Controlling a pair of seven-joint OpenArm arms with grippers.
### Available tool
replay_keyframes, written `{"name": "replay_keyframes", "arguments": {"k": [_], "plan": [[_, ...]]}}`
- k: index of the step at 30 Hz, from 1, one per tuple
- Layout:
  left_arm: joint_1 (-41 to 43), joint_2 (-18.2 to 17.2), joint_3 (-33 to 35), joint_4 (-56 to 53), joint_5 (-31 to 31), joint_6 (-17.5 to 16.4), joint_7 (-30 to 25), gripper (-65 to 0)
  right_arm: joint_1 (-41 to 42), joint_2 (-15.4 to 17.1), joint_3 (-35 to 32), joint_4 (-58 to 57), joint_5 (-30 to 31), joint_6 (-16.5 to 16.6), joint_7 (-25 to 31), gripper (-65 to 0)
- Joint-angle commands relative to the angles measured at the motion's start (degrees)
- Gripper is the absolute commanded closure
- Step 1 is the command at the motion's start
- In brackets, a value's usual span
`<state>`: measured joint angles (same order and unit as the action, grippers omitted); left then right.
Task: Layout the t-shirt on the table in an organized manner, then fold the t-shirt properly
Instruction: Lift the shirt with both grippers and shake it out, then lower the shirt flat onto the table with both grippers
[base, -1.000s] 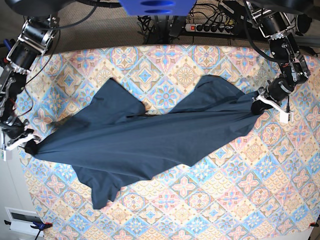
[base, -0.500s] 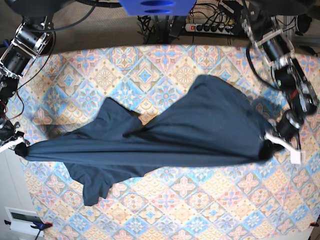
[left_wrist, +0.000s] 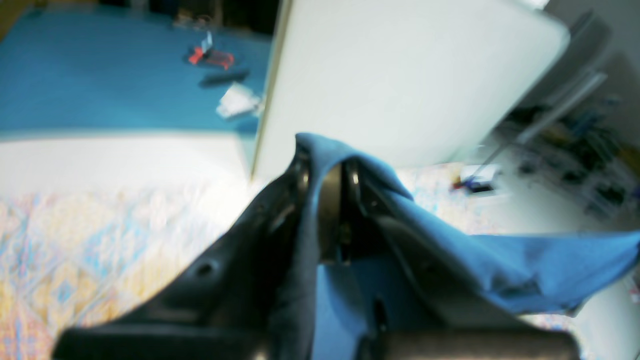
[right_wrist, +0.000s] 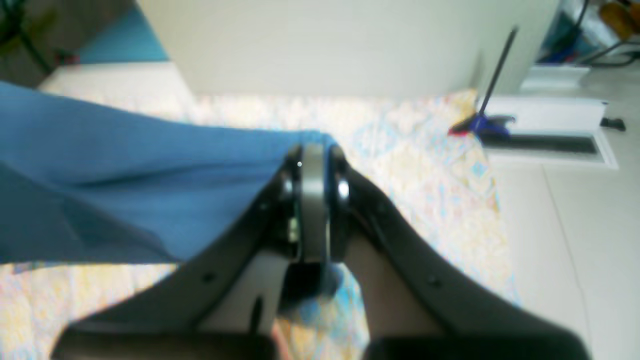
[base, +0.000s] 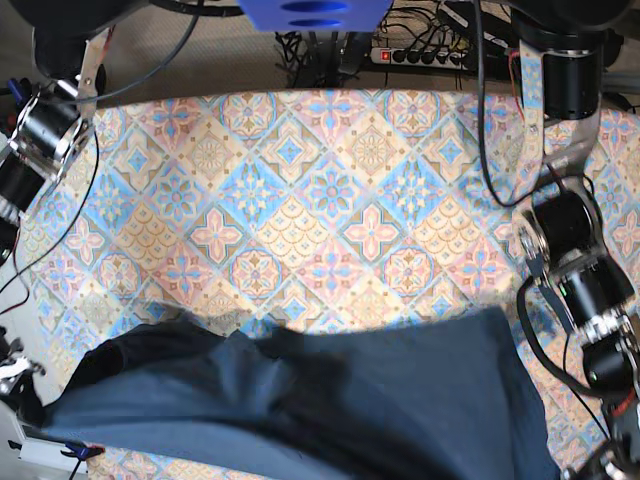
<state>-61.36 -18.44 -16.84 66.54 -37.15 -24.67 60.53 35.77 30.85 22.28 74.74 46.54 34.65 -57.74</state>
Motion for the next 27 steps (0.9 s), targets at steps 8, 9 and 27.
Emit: {"name": "replay_keyframes", "arguments": {"k": [8,9,27], "plan": [[-8.6,-1.6,0.5,-1.3,-1.7,-0.2,1.7,0.0,8.8,2.1,0.3,-3.4,3.9,0.1,2.0,-0.4],[-6.5,-2.5,0.5,-0.3,-1.8,-0.2,3.3,0.0,8.7,2.1,-0.3,-3.2,4.2,0.1,1.3,-0.4],[56.9,-4.2,-13.5,25.4,-9.7,-0.2,7.0,0.0,-16.8,1.6,-10.9,10.8,0.8,0.1,-6.2,-0.4]]}}
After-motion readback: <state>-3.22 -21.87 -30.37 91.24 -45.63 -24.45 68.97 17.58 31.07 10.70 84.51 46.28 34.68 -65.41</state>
